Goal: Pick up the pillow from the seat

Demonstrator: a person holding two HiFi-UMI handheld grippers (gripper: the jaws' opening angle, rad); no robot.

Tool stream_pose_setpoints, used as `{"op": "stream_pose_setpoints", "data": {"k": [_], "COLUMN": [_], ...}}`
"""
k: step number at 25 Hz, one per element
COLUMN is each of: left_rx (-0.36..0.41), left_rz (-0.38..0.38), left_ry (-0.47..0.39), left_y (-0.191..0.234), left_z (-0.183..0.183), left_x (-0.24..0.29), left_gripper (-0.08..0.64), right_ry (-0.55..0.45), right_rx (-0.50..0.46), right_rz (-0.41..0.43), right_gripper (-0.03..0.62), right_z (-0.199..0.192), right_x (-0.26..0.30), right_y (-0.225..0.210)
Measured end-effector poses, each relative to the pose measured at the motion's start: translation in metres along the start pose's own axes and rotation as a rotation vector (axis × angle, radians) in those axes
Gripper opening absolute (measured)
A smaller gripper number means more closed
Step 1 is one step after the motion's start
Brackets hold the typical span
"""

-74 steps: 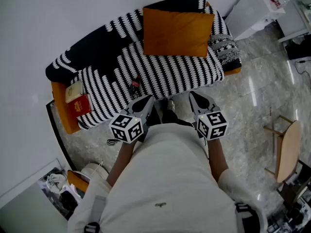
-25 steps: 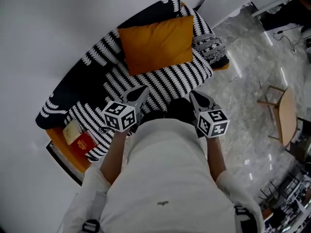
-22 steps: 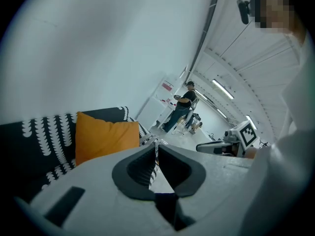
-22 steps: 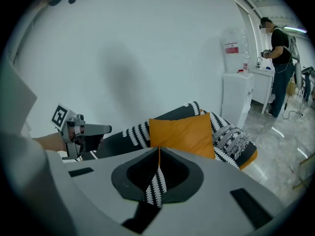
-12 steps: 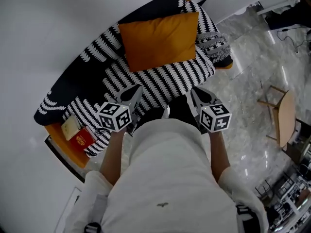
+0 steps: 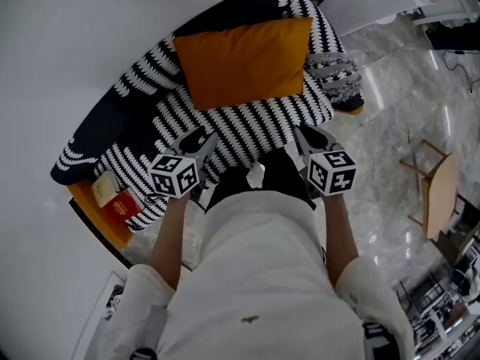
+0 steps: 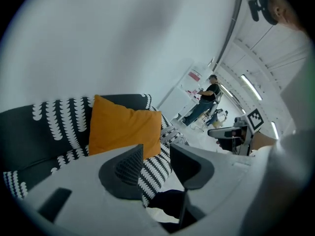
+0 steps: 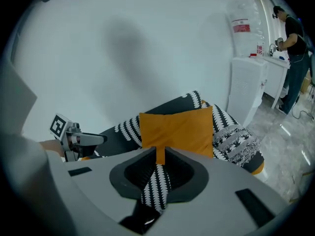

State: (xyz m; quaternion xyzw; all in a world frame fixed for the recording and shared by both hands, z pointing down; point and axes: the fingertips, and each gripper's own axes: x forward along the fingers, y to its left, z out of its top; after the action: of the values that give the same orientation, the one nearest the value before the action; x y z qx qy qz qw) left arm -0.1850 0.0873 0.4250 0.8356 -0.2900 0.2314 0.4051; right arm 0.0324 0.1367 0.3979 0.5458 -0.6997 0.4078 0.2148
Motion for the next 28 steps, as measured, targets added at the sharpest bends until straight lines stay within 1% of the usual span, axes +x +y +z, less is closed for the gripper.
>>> {"op": "stream_pose_setpoints", "data": {"k": [1,2,3,6,8,13,18,22,25,28], "left_rx": [-0.006,-0.015,-0.027,-0.063,-0.072,-0.098,-0.107,-0.119,-0.125,-0.128], "left_rz": [0.01,0.018,0.021,0.012,0.019,0.082,0.152,0.189,0.231,0.267], "left_ry": [0.012,0.018,0.023,0.031,0.032,0.031,0.072,0.1,0.101,0.106], "left_y": [0.002,0.004,0.005,0.008,0.013,0.04,0.071,0.092,0.115,0.14], "left_z": [0.001,0.002,0.004,0.011,0.016,0.025,0.022,0.013,0.01,0.009], "left_x": [0.009,0.017,0.024,0.048,0.064,0.101,0.13,0.149,0.157,0.163], "left_gripper": [0.169,0.182,0.202,0.248,0.283,0.358,0.427,0.464,0.484,0.507], "right_ry": [0.006,0.015,0.027,0.048,0.05,0.076,0.087,0.098,0.132,0.139], "right_rx": [-0.002,-0.002,0.002,0.026,0.041,0.042,0.019,-0.005,-0.027,0.003], "right_rz": [0.005,0.012,0.02,0.036,0.044,0.075,0.095,0.108,0.115,0.109], "right_gripper": [0.022,0.071,0.137,0.16,0.181,0.269,0.302,0.324,0.352,0.382], "right_z": [0.004,0.007,0.009,0.013,0.015,0.016,0.024,0.023,0.018,0.016], "right_x": [0.004,0.01,0.015,0.031,0.043,0.078,0.115,0.145,0.166,0.185], "right_y": [-0.009,-0.017,-0.026,-0.055,-0.074,-0.114,-0.146,-0.162,-0.17,-0.18]}}
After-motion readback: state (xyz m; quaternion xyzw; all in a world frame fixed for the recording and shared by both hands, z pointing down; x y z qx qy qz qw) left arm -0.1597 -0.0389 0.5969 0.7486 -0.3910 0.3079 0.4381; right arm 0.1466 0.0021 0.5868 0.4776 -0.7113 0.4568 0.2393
